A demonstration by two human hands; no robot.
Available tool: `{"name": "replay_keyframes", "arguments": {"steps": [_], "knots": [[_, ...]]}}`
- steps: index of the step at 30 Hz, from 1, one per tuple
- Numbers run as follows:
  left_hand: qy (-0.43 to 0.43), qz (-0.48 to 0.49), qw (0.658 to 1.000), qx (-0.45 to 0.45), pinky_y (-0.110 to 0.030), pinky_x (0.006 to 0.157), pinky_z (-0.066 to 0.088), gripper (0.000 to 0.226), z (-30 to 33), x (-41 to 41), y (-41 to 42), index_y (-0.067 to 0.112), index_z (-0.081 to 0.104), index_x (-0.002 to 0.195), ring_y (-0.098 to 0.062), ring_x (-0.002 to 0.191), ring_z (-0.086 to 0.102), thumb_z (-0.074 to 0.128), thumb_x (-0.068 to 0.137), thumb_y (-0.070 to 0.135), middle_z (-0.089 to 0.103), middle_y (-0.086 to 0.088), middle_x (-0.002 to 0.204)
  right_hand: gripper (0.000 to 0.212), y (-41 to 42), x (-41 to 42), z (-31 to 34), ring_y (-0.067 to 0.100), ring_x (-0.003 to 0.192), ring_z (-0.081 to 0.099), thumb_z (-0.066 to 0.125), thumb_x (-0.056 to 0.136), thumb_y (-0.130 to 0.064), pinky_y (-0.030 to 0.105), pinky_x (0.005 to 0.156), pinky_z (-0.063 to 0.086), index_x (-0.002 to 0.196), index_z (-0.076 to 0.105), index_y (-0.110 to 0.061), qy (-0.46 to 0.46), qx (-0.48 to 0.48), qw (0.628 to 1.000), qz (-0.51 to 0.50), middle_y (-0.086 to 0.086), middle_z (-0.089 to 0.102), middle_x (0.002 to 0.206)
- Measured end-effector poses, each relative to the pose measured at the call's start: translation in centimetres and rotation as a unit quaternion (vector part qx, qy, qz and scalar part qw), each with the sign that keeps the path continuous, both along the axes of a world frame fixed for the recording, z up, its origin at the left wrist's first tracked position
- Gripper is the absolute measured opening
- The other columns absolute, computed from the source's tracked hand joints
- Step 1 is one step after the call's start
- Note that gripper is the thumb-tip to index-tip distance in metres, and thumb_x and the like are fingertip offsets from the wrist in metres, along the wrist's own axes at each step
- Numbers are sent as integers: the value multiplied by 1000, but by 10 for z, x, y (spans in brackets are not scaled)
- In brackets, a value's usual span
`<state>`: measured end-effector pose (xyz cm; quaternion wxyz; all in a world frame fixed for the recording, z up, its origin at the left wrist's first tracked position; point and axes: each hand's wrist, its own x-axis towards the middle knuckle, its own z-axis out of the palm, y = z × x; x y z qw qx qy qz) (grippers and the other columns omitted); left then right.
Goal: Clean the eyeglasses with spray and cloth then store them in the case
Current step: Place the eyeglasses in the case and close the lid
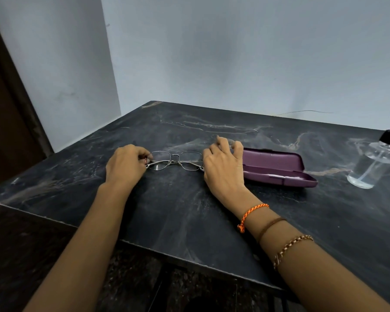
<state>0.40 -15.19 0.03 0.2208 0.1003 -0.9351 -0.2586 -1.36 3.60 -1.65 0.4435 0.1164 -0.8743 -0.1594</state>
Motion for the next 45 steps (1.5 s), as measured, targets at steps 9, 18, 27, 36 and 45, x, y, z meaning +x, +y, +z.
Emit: {"name": "replay_keyframes", "arguments": {"steps": [9,18,27,36,45], "knots": [[96,-12,995,-21,-31,68,37,16,-6,-2,-6,11,73,85,-28,98,51,61,83,0,62,-6,101,22,0,3,1,17,81,64,80,45,-21,35,77,26,55,61,-20,-21,-38,999,10,-6,63,57],[275,-120,953,-35,-44,67,48,25,6,5,13,-1,70,88,-38,69,61,60,73,-19,69,-21,77,14,25,17,21,19,92,54,71,68,-14,34,78,25,75,60,-19,75,-151,983,72,-3,63,74],[312,-237,920,3,-9,72,40,33,19,0,71,-3,65,105,-23,74,60,57,75,-16,69,-18,83,16,96,26,50,28,91,58,47,85,-18,32,71,17,88,62,-15,28,-312,940,134,2,67,84],[342,-296,892,8,-31,61,44,45,6,-28,145,2,61,111,-14,69,49,55,71,-19,67,-12,74,14,164,28,29,29,93,55,51,89,-6,34,80,32,97,62,-8,-51,-474,868,137,6,66,92],[280,-302,907,94,-11,59,38,34,-3,-28,142,8,64,110,-15,64,49,56,80,-4,66,-13,70,14,165,13,24,16,86,64,53,89,-14,30,78,53,90,59,-26,-123,-609,756,208,0,68,88]]}}
